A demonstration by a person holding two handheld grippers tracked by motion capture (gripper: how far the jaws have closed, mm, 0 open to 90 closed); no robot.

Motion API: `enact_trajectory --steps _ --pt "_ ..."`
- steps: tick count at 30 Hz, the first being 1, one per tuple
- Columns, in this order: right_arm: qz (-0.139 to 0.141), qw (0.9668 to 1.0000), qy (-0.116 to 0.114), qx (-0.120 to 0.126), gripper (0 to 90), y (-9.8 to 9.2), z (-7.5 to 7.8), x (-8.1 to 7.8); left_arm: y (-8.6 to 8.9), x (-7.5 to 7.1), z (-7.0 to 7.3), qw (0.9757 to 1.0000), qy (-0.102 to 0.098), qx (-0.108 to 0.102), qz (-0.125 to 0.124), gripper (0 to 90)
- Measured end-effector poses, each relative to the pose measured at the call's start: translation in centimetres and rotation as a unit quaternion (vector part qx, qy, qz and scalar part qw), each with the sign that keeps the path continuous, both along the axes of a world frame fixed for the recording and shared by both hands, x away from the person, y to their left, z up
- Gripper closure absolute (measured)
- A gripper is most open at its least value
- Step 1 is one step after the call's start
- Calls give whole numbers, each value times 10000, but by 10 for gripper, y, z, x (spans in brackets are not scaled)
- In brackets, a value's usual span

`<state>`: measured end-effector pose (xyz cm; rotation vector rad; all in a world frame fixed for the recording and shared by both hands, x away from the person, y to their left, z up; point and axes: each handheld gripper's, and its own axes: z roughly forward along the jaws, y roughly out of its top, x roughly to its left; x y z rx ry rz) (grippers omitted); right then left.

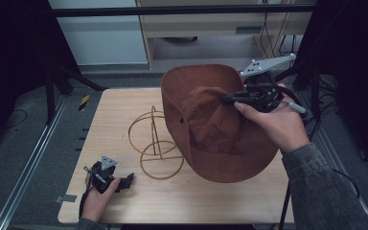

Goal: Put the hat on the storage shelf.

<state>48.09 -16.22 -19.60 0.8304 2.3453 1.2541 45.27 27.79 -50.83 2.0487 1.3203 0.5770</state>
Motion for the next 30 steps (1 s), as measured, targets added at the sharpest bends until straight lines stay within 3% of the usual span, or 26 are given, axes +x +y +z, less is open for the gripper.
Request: enact_trajectory --steps 10,30 --pt "110 9998 -170 68 892 27 17 -3 -1 0 0 10000 -21 -42 37 0" --pt "374 9990 -195 117 892 66 19 3 -1 0 0 10000 -24 -34 37 0"
